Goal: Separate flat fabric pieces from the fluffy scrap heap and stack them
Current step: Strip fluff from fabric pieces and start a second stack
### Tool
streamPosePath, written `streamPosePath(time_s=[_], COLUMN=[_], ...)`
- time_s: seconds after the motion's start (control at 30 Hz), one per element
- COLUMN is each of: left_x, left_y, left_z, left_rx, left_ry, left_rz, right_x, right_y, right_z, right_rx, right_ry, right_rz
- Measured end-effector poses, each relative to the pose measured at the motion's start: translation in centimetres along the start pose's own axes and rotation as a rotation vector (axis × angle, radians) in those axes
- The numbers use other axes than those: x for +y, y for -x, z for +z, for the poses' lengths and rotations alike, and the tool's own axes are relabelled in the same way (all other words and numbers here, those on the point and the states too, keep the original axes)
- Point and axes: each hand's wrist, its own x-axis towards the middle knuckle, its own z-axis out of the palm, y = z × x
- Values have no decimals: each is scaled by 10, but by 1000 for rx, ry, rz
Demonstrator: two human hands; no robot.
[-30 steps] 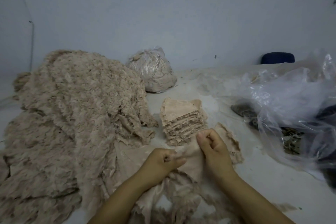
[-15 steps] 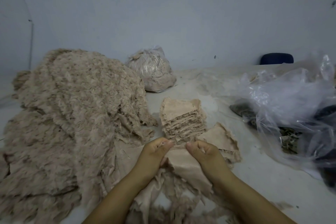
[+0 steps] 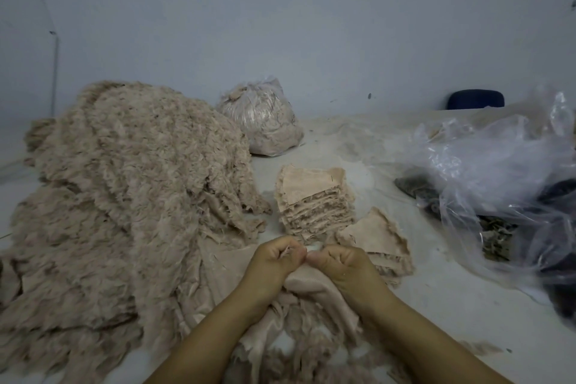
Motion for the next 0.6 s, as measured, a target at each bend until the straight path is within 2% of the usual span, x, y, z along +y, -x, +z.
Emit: streamPosePath(time_s=[0.07,0.2,0.27,0.37,0.43,0.5,0.6], left_x=[-1,-3,-4,-3,-8,-12,-13], left_y=[-1,-9,-9,-4,-1,3,3], left_z=[4,-17,-33,-27,-14,-5,-2], left_rx=[35,308,348,160,-58,-198,-166], left_ry=[58,243,299,210,260,305,206], left_rz=[-29,-82,-52,-51,-117,-181,-126], right_x=[4,6,7,7,7,7,8], right_y=[-2,-1,-1,-2,-3,-3,-3], right_z=[0,-12,-19,-15,-8,-4,-7], right_rx=[45,154,182,186,210,240,214], right_ry=[65,87,76,69,-32,-166,-290], right_rz=[-33,-37,-35,-94,-110,-114,-70])
